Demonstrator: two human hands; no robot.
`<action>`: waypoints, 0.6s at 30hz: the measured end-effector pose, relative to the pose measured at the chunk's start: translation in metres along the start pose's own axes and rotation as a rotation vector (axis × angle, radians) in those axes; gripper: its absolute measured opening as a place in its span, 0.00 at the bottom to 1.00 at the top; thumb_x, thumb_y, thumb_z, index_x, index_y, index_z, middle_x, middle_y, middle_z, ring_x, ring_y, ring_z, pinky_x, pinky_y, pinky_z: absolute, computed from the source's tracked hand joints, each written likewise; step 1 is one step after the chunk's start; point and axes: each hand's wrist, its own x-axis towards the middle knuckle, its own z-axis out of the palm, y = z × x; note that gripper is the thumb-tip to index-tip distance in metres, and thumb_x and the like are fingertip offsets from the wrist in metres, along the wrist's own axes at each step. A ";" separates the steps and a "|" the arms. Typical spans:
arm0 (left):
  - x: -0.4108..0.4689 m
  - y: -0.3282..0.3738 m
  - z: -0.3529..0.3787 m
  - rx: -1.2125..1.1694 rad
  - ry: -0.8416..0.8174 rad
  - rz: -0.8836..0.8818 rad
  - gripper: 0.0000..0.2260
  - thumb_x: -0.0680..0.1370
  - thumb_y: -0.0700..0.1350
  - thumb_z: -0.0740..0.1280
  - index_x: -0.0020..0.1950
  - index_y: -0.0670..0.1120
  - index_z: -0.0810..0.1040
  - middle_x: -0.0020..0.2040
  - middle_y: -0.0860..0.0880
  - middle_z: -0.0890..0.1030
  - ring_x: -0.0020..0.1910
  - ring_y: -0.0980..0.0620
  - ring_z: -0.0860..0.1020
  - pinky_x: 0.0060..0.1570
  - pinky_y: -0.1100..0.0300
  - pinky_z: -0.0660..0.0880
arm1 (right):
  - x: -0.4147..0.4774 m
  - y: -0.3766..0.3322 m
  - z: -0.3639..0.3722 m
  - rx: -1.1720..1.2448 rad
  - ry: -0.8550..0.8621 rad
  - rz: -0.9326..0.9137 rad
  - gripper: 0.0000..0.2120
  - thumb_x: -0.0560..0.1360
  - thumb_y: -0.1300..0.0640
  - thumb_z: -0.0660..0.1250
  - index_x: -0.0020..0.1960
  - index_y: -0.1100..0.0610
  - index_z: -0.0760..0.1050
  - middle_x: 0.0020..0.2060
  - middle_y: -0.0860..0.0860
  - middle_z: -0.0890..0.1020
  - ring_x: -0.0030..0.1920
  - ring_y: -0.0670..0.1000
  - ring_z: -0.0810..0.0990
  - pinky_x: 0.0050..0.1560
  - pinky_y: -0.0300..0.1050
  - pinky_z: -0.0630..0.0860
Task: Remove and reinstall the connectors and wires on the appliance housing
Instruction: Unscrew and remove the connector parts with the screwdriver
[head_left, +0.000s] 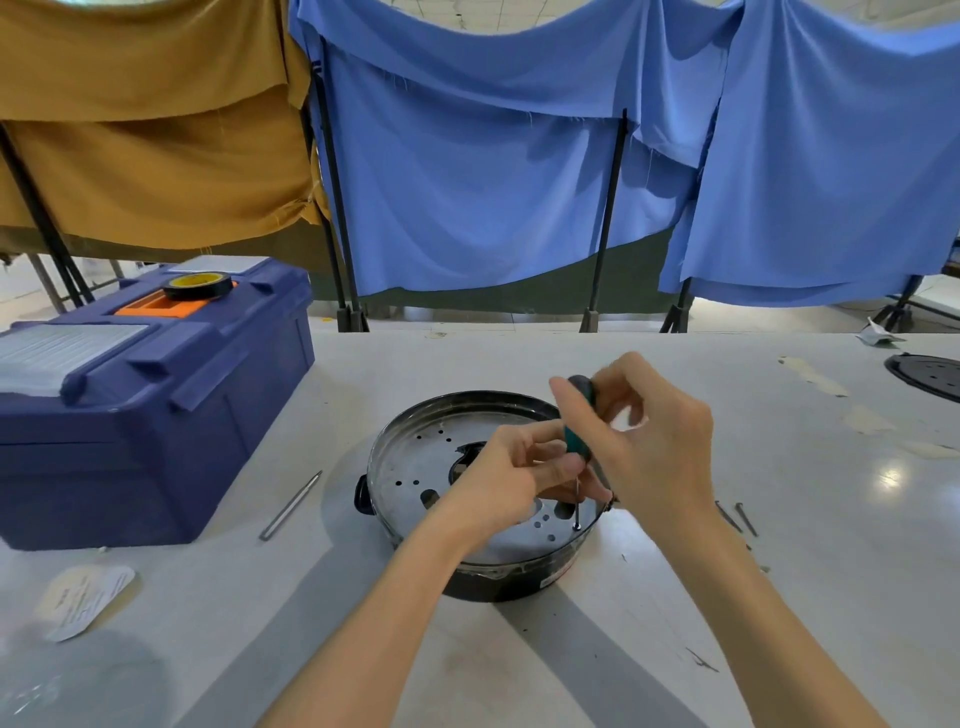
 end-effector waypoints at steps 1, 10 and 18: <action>0.000 0.001 -0.002 0.003 -0.005 -0.017 0.09 0.80 0.39 0.63 0.54 0.50 0.81 0.46 0.44 0.85 0.49 0.45 0.84 0.59 0.35 0.72 | 0.003 0.001 -0.004 0.088 -0.078 0.029 0.08 0.73 0.51 0.72 0.48 0.54 0.80 0.37 0.45 0.82 0.37 0.47 0.80 0.42 0.42 0.79; 0.002 0.007 0.009 0.014 -0.074 -0.012 0.07 0.79 0.42 0.67 0.52 0.53 0.81 0.40 0.51 0.85 0.40 0.57 0.83 0.40 0.65 0.74 | -0.003 0.012 -0.001 -0.031 0.156 -0.086 0.09 0.72 0.57 0.73 0.39 0.62 0.78 0.30 0.49 0.77 0.29 0.46 0.72 0.35 0.30 0.71; 0.012 0.010 0.008 -0.038 -0.146 -0.091 0.10 0.82 0.39 0.60 0.59 0.45 0.79 0.48 0.42 0.85 0.49 0.47 0.84 0.37 0.69 0.75 | 0.006 0.018 -0.011 -0.060 0.050 0.020 0.11 0.74 0.50 0.69 0.38 0.56 0.77 0.29 0.48 0.77 0.29 0.43 0.73 0.33 0.33 0.68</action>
